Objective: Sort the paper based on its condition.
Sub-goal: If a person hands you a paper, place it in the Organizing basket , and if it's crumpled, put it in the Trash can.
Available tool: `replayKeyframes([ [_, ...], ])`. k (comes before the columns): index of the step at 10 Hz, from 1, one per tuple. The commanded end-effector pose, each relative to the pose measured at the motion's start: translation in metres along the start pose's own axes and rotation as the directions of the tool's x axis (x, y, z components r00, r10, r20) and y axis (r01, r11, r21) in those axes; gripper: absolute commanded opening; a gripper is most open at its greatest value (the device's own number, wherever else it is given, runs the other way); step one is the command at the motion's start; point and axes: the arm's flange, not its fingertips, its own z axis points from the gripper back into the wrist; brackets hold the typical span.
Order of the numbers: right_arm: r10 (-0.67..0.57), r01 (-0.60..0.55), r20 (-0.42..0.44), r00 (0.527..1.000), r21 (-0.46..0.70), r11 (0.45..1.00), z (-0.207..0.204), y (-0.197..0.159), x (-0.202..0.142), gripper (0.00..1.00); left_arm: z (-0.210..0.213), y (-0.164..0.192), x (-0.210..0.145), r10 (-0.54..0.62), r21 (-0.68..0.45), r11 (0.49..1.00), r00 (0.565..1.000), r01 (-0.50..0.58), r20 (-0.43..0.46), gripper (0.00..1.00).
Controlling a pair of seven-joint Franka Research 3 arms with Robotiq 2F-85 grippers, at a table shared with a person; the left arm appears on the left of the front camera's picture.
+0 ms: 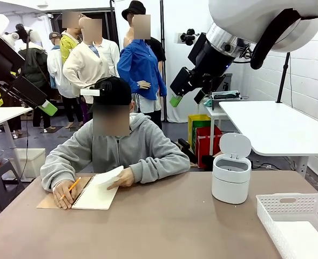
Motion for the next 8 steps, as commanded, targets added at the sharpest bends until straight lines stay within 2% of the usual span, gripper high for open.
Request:
replayKeyframes([
  [1, -0.004, 0.004, 0.0, 1.0, 0.0, 1.0, -0.0001, -0.0018, -0.0005, 1.0, 0.0001, 0.0002, -0.0001, 0.0, 0.001, 1.0, 1.0, 0.0, 0.0, 1.0],
  [8, -0.004, 0.004, 0.0, 1.0, 0.0, 1.0, -0.0001, -0.0018, -0.0005, 1.0, 0.0001, 0.0002, -0.0001, 0.0, 0.001, 1.0, 1.0, 0.0, 0.0, 1.0],
])
